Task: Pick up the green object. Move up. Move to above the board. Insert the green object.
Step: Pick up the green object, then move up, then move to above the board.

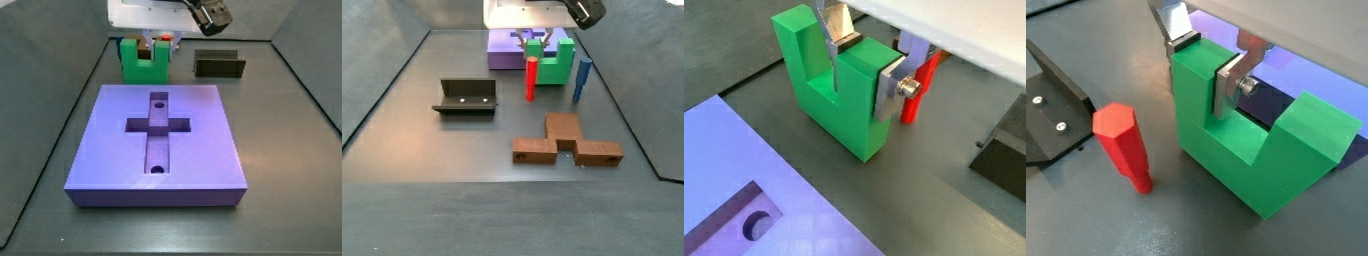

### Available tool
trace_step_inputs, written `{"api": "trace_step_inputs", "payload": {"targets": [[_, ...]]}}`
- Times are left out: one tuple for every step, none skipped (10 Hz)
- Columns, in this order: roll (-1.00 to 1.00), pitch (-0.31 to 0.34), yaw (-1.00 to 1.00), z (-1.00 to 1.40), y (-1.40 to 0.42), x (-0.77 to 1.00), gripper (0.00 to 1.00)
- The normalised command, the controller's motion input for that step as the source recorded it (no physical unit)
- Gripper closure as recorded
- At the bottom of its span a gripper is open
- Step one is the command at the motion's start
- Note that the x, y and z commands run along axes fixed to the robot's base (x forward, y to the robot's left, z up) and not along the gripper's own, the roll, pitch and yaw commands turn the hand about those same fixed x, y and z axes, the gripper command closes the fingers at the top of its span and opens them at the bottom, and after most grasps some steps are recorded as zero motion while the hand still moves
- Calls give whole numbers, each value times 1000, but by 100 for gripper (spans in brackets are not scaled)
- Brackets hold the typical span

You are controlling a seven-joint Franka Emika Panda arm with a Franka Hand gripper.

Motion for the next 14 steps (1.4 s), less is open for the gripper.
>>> {"api": "trace_step_inputs", "payload": {"targets": [[0, 0, 0, 0, 0, 0, 100], [0, 0, 0, 0, 0, 0, 100], [0, 0, 0, 0, 0, 0, 100], [0, 0, 0, 0, 0, 0, 100], [0, 0, 0, 0, 0, 0, 100], [0, 0, 0, 0, 0, 0, 100], [0, 0, 0, 833, 0, 0, 100], [-41, 37, 81, 792, -26, -29, 100], [-50, 72, 76, 568, -24, -52, 100], [-58, 40, 30, 197, -10, 15, 100], [0, 0, 0, 1400, 0, 0, 100], [6, 7, -8, 1400, 2, -8, 100], [-18, -4, -4, 1400, 0, -38, 100], [-28, -1, -3, 1400, 0, -2, 100]]}}
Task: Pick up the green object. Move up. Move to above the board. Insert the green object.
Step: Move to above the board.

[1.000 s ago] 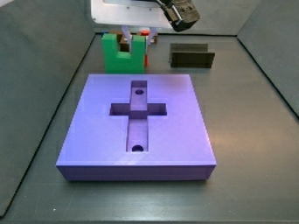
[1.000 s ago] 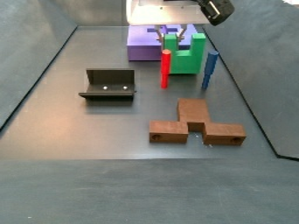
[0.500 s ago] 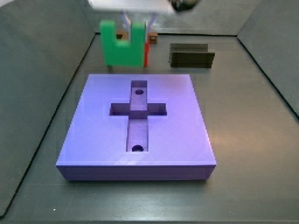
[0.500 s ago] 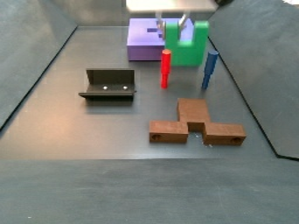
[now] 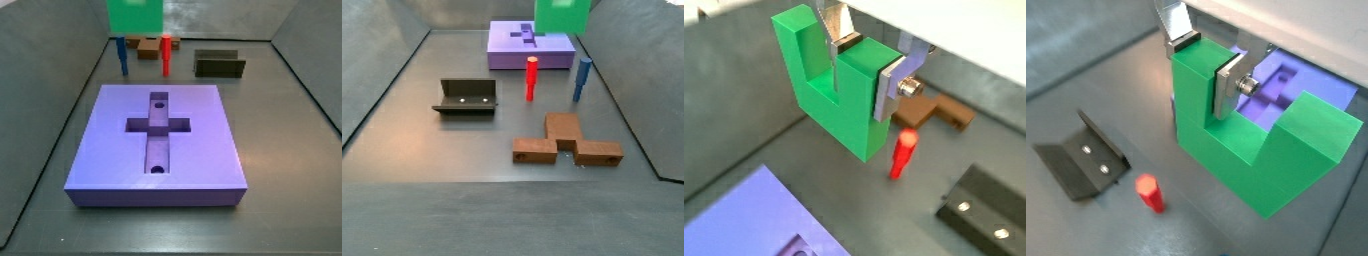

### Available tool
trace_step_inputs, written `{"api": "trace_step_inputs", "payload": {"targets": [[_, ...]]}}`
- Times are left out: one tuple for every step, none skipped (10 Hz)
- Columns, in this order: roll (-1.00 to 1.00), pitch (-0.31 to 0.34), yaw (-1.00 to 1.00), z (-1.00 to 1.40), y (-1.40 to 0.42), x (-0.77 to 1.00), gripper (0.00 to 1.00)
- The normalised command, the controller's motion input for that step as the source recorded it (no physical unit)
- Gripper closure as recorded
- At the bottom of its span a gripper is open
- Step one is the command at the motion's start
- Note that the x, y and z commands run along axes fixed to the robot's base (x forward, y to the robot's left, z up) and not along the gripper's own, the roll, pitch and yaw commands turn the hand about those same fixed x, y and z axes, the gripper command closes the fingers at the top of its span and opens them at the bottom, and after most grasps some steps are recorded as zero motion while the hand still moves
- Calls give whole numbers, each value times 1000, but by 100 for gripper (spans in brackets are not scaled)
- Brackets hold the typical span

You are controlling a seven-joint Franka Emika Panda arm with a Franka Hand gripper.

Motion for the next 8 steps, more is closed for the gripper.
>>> {"api": "trace_step_inputs", "payload": {"targets": [[-31, 81, -8, 985, -1, 35, 100], [-34, 91, -5, 715, 0, 31, 100], [-40, 72, -7, 232, 1, 46, 100], [48, 150, -15, 343, -1400, 193, 100], [71, 135, -12, 302, -1400, 188, 100], [119, 164, 8, 299, -1400, 227, 100], [67, 167, 3, 291, -1400, 284, 100], [58, 173, -2, 205, -941, 228, 100]]}}
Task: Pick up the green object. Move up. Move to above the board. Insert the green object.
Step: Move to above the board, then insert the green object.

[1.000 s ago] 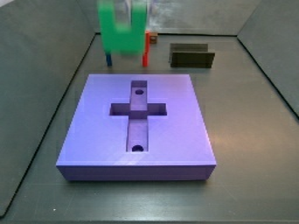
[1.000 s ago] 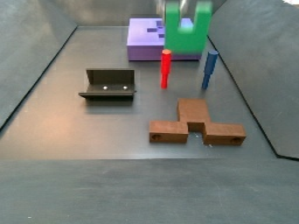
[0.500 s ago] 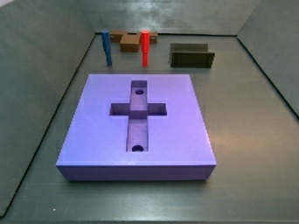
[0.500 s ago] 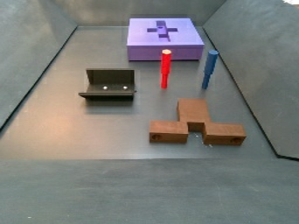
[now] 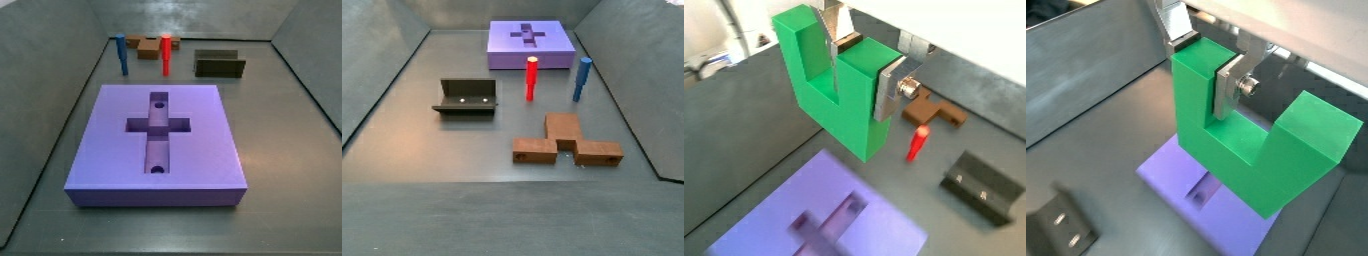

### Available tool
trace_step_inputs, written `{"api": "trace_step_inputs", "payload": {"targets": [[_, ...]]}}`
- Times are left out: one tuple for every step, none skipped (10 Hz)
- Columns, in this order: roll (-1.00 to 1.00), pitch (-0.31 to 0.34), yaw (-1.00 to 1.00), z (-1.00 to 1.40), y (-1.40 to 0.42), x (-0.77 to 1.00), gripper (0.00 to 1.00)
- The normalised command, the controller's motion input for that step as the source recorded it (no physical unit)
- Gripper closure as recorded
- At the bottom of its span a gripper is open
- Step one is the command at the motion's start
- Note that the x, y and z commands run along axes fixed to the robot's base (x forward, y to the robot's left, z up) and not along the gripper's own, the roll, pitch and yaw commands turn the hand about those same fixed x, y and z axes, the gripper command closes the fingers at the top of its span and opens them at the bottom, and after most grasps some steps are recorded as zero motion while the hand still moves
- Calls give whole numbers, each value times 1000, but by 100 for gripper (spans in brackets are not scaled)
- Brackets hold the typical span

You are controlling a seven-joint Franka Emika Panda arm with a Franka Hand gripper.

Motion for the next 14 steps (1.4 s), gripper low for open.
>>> {"api": "trace_step_inputs", "payload": {"targets": [[56, 151, 9, 132, -568, 175, 100], [52, 107, 7, 73, -290, 103, 100], [56, 84, 7, 62, -219, 77, 100], [0, 0, 0, -20, 0, 0, 100], [0, 0, 0, -63, 0, 0, 100], [0, 0, 0, -111, -9, 0, 100], [0, 0, 0, -171, -37, 9, 100], [0, 0, 0, -217, -54, 20, 100], [0, 0, 0, -334, -134, 94, 100], [0, 0, 0, -529, -220, 186, 100], [0, -10, 0, -637, -240, 200, 100], [0, -23, 0, -703, -234, 240, 100], [0, -33, 0, -743, -214, 269, 100], [0, -29, 0, -726, -189, 300, 100]]}}
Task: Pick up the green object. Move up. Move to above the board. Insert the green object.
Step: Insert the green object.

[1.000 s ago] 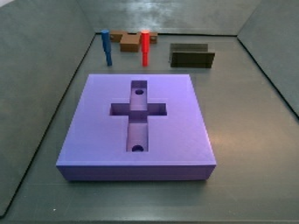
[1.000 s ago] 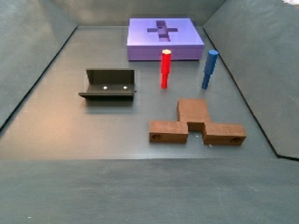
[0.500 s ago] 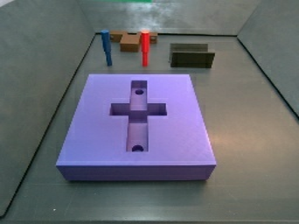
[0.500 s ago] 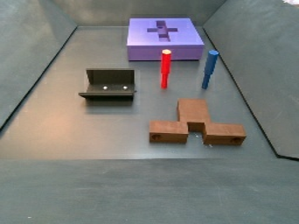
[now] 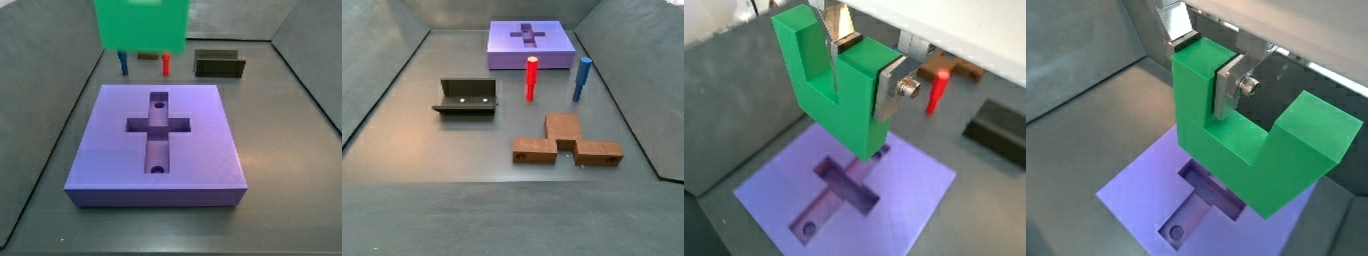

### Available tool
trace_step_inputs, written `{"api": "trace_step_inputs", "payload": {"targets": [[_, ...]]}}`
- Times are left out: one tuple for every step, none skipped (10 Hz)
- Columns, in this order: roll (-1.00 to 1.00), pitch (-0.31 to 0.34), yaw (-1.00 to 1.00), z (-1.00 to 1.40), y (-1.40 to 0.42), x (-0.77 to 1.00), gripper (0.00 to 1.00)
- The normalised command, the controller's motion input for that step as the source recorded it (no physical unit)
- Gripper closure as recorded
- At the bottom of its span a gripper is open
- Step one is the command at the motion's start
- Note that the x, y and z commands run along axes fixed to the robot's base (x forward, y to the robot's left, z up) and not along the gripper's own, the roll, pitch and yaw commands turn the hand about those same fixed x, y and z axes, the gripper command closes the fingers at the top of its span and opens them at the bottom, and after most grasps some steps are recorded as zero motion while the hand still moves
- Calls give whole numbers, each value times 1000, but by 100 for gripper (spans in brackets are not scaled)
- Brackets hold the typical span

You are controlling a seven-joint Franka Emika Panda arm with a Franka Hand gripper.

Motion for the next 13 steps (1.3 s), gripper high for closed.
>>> {"api": "trace_step_inputs", "payload": {"targets": [[181, -43, -140, -897, -209, 389, 100], [297, 0, -89, -760, -103, 231, 100], [337, 0, -83, -691, -97, 203, 100], [293, -19, 0, -717, -117, 3, 100], [109, -23, 3, -534, -103, 0, 100], [0, -40, 71, -420, -131, 0, 100], [-46, -66, 169, -280, -149, 0, 100], [-151, -111, 260, -163, -106, 3, 100], [-90, -124, 226, -206, -77, 0, 100], [0, -100, 151, -263, -6, 0, 100], [117, -43, 89, -269, 0, 0, 100], [110, -69, 100, -286, 0, 0, 100], [71, -61, 71, -226, 0, 0, 100]]}}
